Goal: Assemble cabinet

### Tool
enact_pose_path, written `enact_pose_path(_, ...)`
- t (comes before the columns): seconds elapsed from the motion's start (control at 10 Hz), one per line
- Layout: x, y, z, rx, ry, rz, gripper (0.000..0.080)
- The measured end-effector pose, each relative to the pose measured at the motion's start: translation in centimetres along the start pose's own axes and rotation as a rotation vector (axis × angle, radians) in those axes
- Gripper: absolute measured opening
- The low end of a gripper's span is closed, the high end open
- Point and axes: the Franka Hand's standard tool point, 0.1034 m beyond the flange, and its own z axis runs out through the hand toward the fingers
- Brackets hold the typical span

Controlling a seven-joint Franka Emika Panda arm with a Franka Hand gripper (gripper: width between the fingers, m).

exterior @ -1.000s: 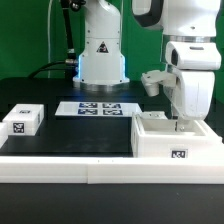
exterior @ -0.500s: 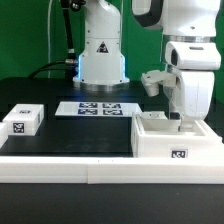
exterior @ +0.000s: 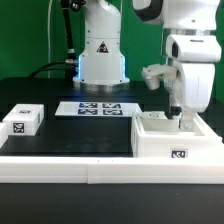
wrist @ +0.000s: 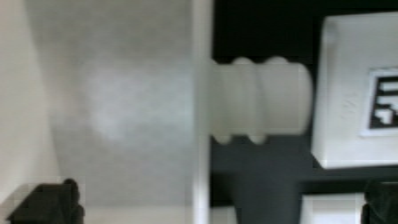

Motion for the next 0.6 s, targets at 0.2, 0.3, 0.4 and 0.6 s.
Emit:
enact_pose_path(0.2, 0.9, -1.5, -1.7, -0.009, 0.001, 0.028, 0.0797)
enact_pose_path(0.3, 1.1, -2.1, -1.7, -0.004, 0.001, 0.029, 0.0797)
enact_pose_path(0.4, 0.9, -2.0, -1.6, -0.003, 0.000, 0.033, 0.0797)
enact_pose_path(0.6, 0.9, -2.0, -1.6, -0.003, 0.000, 0.034, 0.0797)
